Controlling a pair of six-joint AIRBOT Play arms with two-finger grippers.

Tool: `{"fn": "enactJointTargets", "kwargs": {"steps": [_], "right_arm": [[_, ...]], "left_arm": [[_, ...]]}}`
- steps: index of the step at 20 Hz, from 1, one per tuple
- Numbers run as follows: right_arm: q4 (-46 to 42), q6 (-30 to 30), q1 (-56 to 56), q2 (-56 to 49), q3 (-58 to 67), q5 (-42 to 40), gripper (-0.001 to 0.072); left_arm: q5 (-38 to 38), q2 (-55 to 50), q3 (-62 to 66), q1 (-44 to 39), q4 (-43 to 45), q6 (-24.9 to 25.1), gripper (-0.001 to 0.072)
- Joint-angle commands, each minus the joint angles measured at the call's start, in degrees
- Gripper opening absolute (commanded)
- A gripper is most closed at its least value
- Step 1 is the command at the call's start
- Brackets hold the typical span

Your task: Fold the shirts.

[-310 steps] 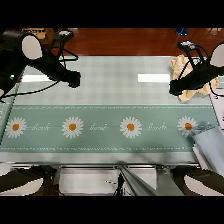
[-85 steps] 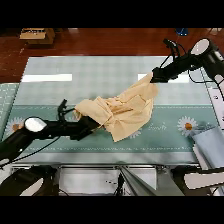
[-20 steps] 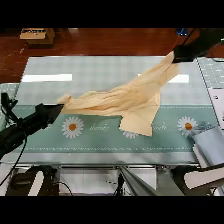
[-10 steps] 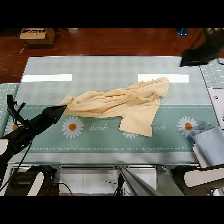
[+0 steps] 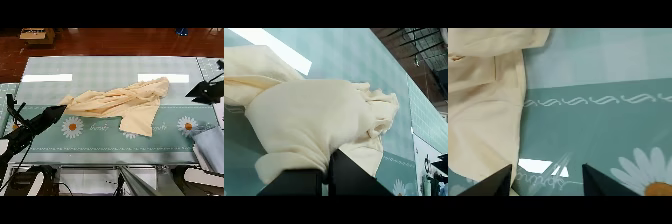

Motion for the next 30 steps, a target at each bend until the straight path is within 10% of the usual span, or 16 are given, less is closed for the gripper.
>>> {"fn": "enactJointTargets", "kwargs": {"steps": [1,7,15,18,25,30], "right_arm": [[13.8,-7.6,-1.6,2.2,-17.3,-10.9,0.0492],[28.1,-15.2,5.7,2.2,-28.4,-27.8,0.0492],[28.0,-9.6,21.7,-0.2,-28.4,-43.9,0.0467],[29.7,-8.7,25.9,-0.2,-28.1,-50.0,0.0111],[29.7,-14.3,20.6,16.9,-12.5,-33.9,0.0028],[29.0,-9.4,20.0,33.6,6.5,-37.5,0.0027]], "left_arm": [[0.0,0.0,0.0,0.0,0.0,0.2,0.0026],[0.0,0.0,0.0,0.0,0.0,0.2,0.0026],[0.1,0.0,0.3,0.0,-0.7,0.2,0.0027],[1.6,0.0,0.5,0.0,-0.9,0.2,0.0027],[7.6,0.2,16.3,1.8,-1.7,8.8,0.0026],[15.6,0.2,34.4,1.8,-1.7,11.3,0.0027]]}}
